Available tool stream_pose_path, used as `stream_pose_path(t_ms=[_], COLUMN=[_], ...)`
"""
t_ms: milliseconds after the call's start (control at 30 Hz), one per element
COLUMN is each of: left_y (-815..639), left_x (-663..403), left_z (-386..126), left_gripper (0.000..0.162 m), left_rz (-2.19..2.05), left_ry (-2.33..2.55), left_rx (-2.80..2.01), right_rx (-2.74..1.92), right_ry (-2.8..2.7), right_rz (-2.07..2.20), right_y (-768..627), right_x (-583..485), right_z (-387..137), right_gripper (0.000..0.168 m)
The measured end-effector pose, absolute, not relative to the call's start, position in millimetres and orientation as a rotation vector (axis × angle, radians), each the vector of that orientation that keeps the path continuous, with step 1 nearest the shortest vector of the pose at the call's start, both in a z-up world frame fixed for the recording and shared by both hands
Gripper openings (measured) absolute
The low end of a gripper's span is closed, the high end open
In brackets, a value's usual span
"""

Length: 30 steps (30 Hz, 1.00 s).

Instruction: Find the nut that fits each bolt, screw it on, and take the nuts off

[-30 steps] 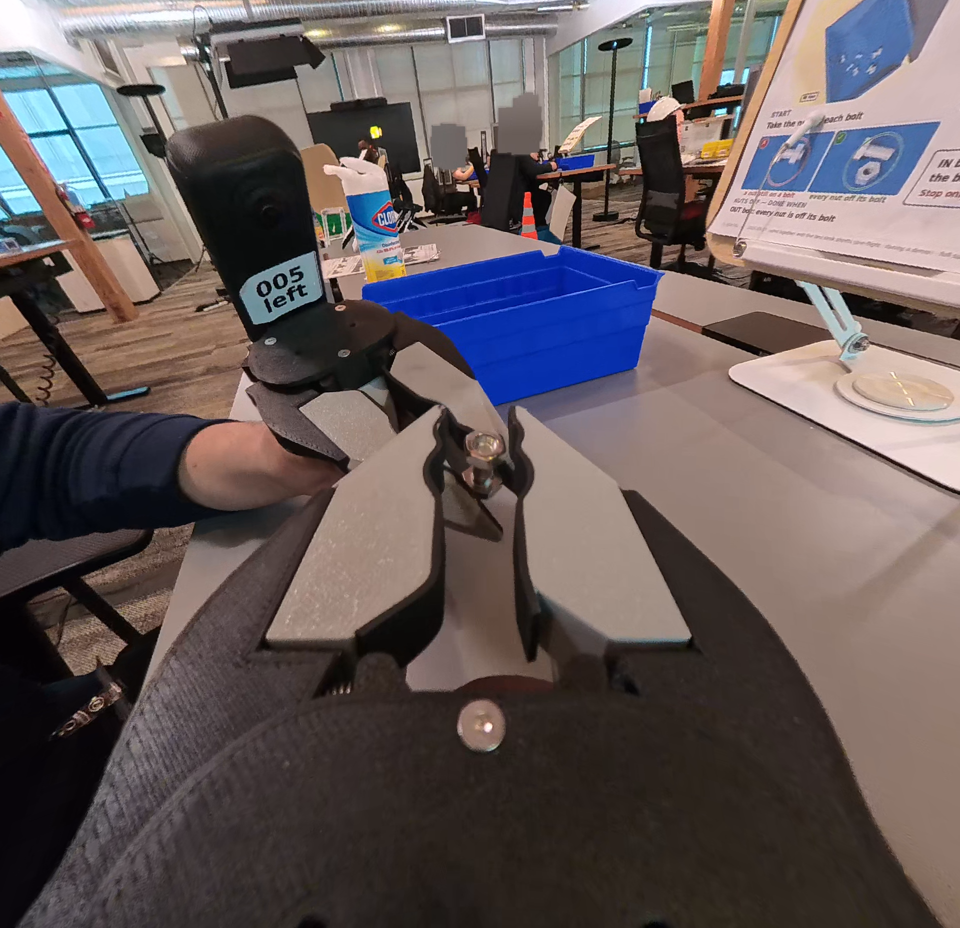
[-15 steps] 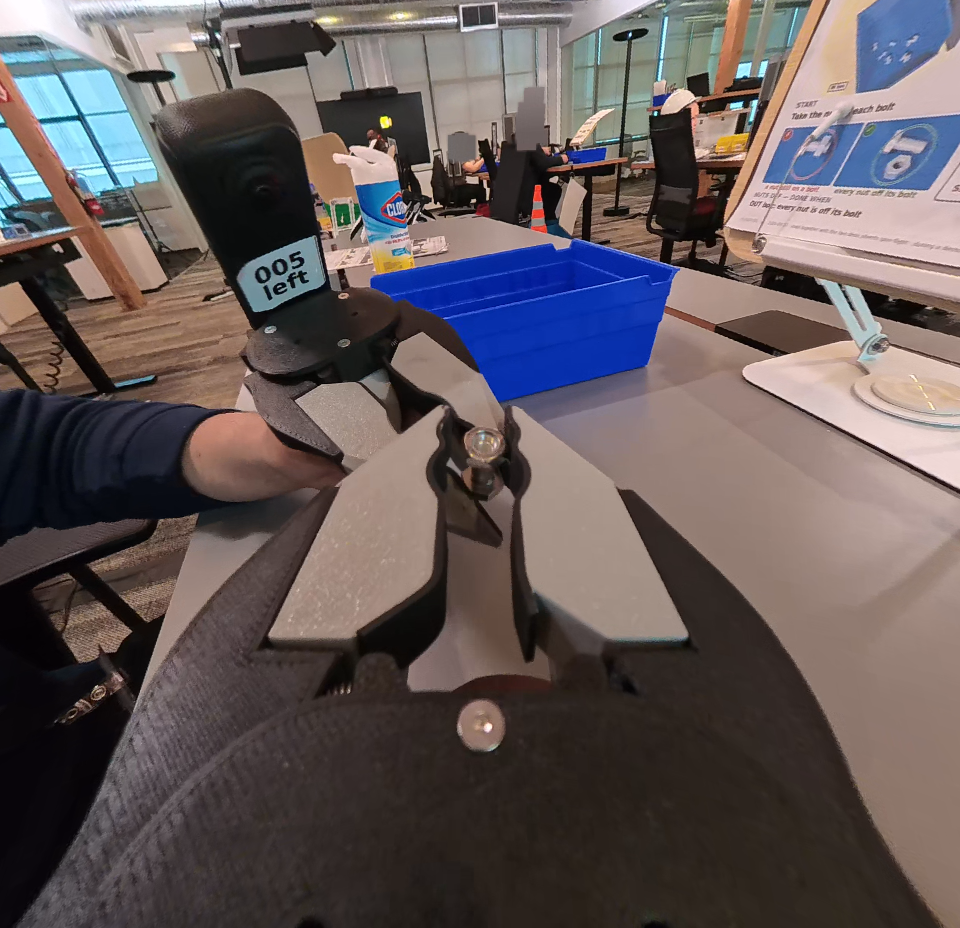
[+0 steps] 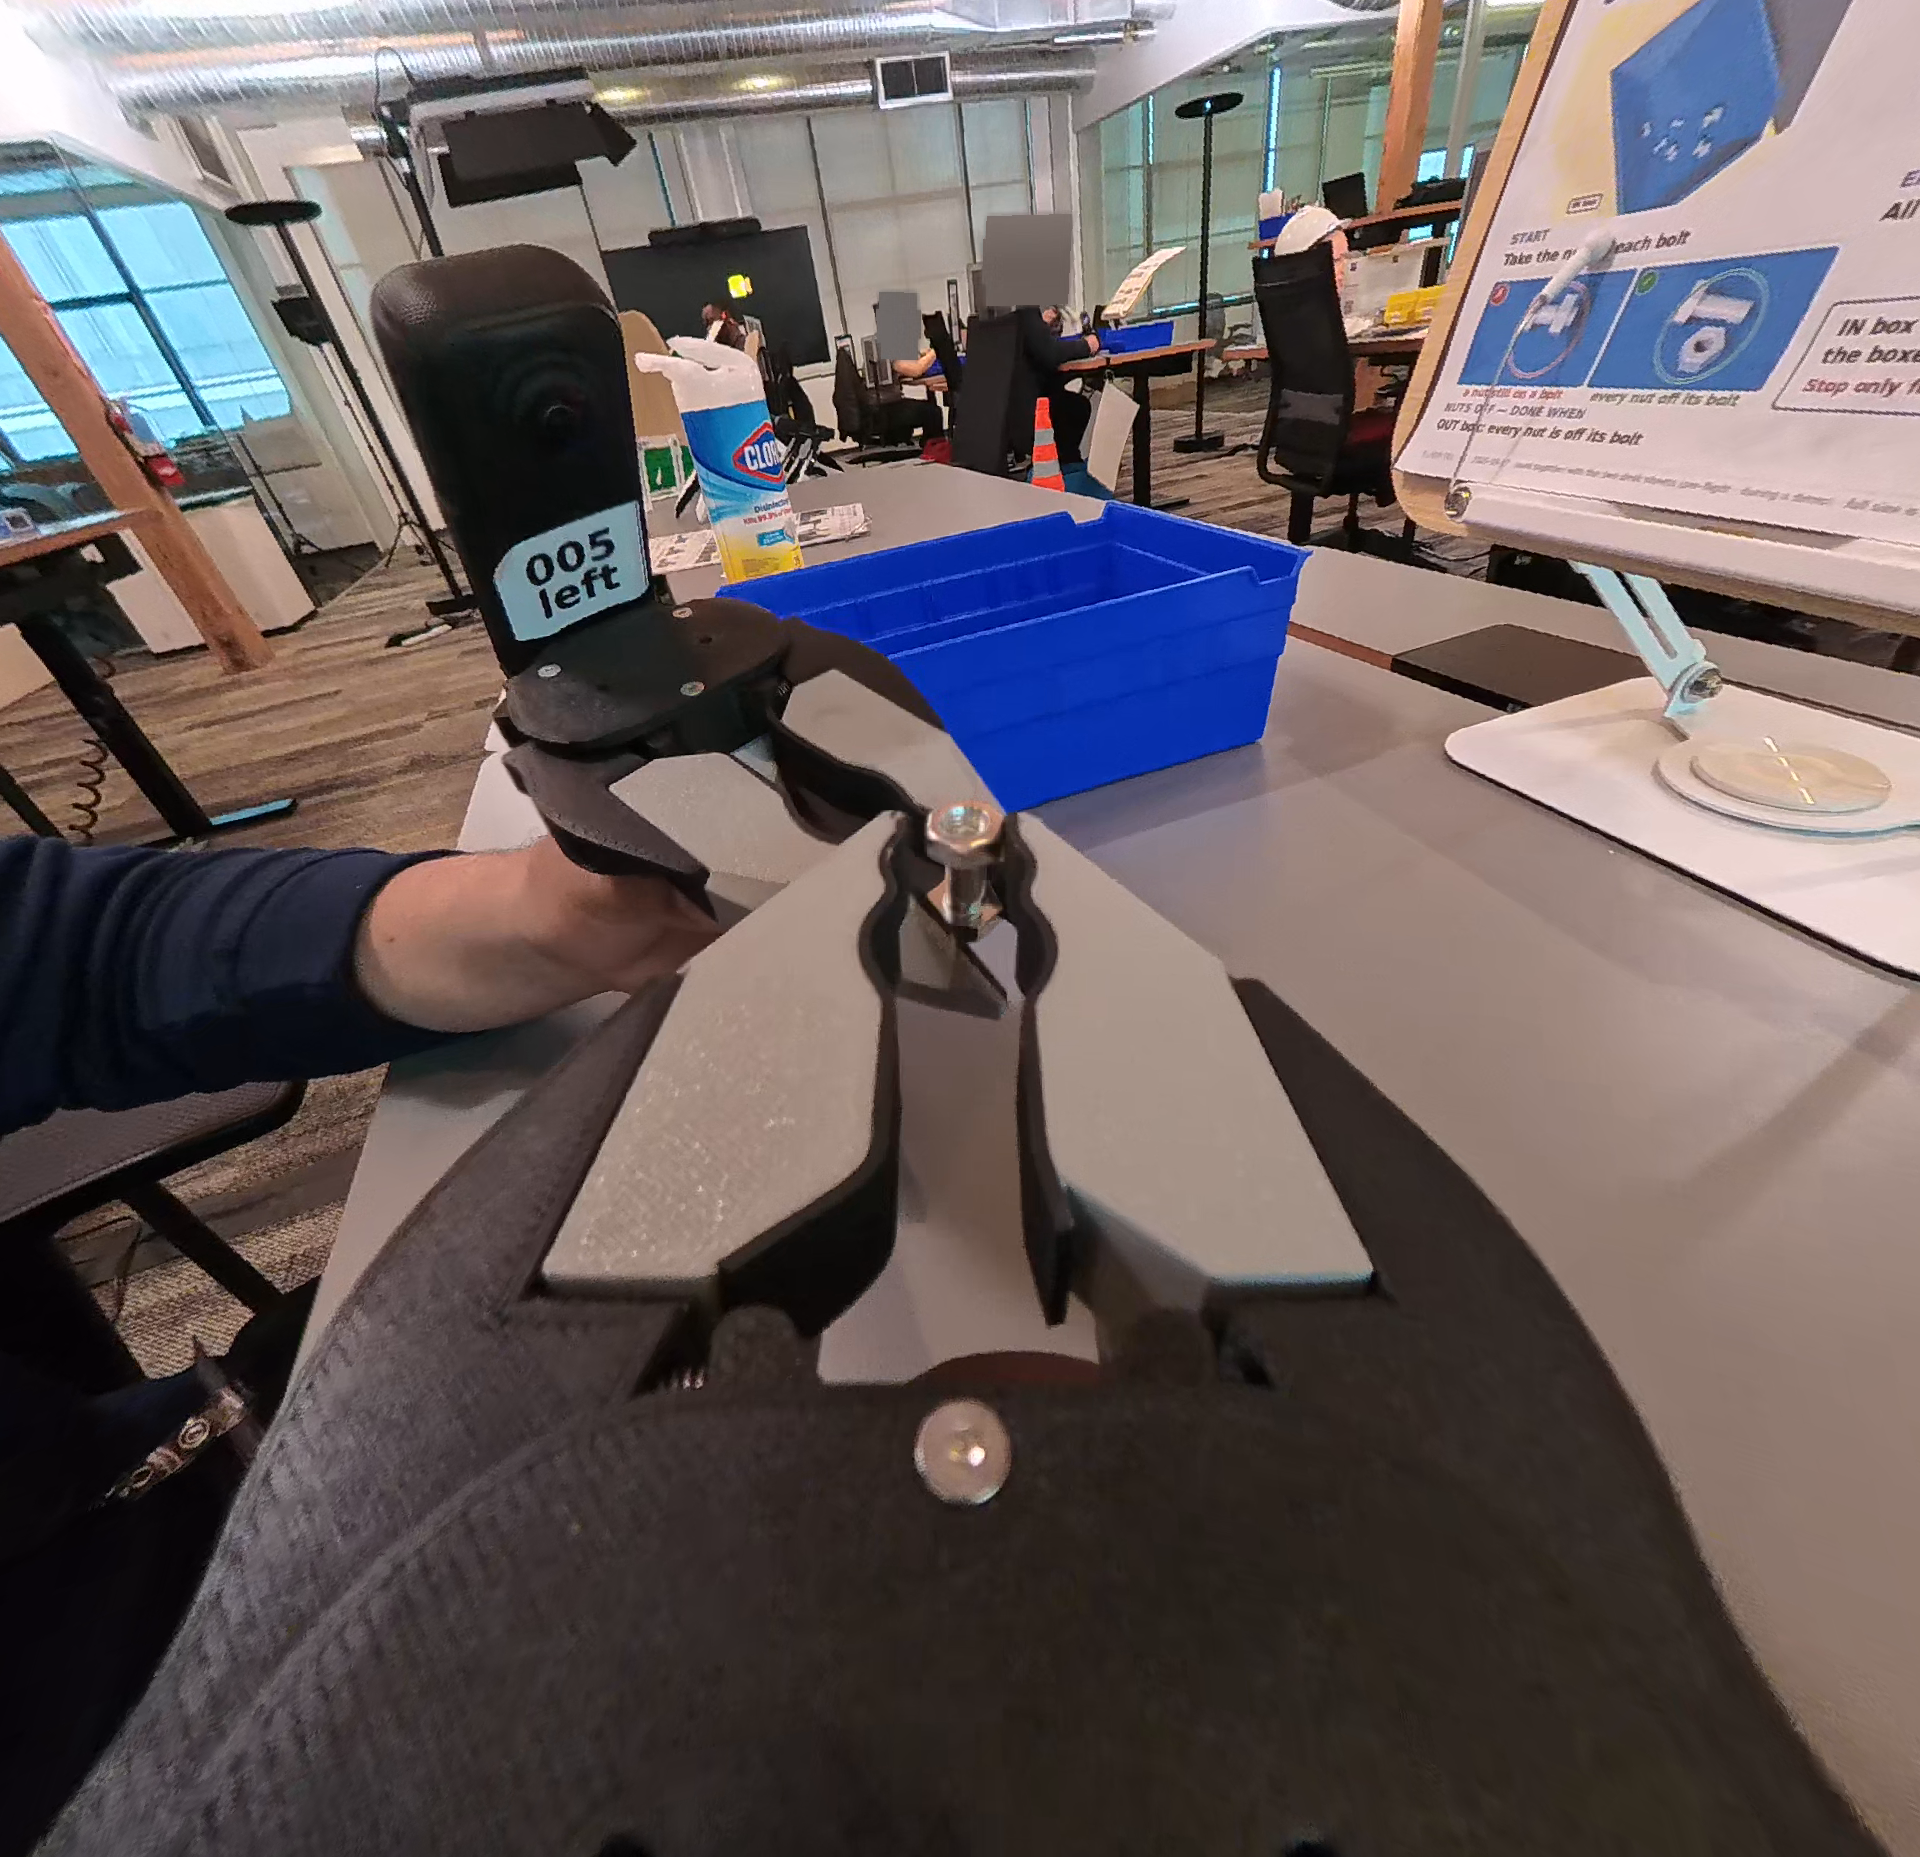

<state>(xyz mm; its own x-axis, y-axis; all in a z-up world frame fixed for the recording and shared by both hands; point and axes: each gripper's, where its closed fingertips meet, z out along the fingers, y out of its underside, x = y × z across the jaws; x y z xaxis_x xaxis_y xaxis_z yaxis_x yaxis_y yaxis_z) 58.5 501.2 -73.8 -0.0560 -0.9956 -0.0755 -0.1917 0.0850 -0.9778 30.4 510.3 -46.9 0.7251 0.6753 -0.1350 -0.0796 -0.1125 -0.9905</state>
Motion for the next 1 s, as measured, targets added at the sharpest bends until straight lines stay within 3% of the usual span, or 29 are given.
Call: stream_pose_path(t_ms=[333,667,700,867,1000], left_y=[485.9,497.8,497.6,484.1,474.6], left_x=[60.5,63.0,63.8,67.6,70.0], left_z=[-73.4,-92.5,-95.7,-102.1,-104.9], left_gripper=[0.014,0.014,0.014,0.014,0.014], left_rz=[-1.16,-1.113,-1.108,-1.101,-1.096], left_ry=[1.473,1.495,1.503,1.569,1.605], left_rx=[-1.238,-1.311,-1.319,-1.3,-1.279], right_rx=[-1.561,-1.544,-1.545,-1.671,-2.054], right_ry=[-0.504,-0.425,-0.406,-0.23,-0.02], right_rz=[0.739,0.335,0.281,0.006,-0.318], right_y=[509.3,506.2,500.0,465.0,466.8], right_x=[24.2,78.4,89.0,191.6,329.4], right_z=[-48.0,-19.5,-9.2,27.1,-37.0], right_gripper=[0.011,0.009,0.002,0.002,0.002])
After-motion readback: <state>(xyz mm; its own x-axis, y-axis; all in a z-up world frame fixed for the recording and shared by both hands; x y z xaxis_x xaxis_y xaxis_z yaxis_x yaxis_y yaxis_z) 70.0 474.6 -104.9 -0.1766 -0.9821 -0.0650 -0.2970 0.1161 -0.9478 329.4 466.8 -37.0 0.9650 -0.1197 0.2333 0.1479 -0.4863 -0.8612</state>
